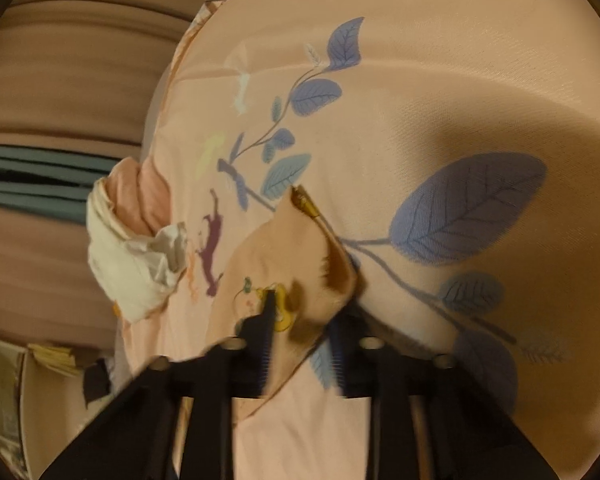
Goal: Fold small clothes
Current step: 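Grasp a sleeve cuff with the right gripper while the left gripper pins the shirt body, then lift the sleeve with the right gripper and fold it across the body toward the left gripper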
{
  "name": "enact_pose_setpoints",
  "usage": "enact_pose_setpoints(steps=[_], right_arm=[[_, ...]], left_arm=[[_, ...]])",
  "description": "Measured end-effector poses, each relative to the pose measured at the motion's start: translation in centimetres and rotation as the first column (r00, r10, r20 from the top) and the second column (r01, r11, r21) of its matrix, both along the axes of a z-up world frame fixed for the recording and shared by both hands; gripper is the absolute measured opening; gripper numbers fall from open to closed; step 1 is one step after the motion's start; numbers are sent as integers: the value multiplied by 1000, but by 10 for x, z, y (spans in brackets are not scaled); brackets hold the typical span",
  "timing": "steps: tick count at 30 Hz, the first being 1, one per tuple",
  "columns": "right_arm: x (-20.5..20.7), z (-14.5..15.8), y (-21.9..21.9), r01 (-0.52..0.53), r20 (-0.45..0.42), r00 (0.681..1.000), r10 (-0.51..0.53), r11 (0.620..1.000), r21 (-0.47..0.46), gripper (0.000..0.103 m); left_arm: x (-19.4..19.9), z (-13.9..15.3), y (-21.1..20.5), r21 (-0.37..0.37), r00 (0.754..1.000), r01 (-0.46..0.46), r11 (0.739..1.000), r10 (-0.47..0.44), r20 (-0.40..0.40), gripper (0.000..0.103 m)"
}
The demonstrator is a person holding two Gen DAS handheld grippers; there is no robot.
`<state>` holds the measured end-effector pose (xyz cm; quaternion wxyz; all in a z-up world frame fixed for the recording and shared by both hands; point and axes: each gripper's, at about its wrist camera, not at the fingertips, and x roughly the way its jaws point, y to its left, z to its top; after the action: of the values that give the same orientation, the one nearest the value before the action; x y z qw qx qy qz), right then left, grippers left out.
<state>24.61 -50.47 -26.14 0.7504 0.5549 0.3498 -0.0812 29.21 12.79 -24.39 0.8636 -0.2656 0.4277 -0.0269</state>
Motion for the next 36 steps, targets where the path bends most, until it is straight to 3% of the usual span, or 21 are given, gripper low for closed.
enact_pose_setpoints(steps=[8, 14, 18, 26, 30, 36], right_arm=[[-1, 24, 9, -9, -18, 1000, 7, 994, -107, 10], [11, 78, 53, -102, 69, 991, 115, 980, -171, 10], [32, 113, 105, -213, 129, 961, 244, 953, -214, 10], [92, 153, 238, -432, 162, 855, 493, 848, -306, 10], [118, 150, 299, -529, 159, 794, 587, 795, -298, 10], [137, 139, 396, -663, 139, 679, 720, 684, -304, 10]], left_arm=[[-2, 0, 0, 8, 1000, 1, 1000, -1, 3, 9], [-3, 0, -2, 22, 1000, 4, 1000, -4, 14, 9], [-3, 0, -2, 20, 1000, 3, 1000, -3, 18, 9], [-4, 1, -3, 27, 1000, 2, 1000, -3, 30, 9], [-4, -1, -1, 10, 999, 2, 1000, -2, 37, 9], [-5, -1, 0, 0, 999, 1, 1000, -1, 43, 9]])
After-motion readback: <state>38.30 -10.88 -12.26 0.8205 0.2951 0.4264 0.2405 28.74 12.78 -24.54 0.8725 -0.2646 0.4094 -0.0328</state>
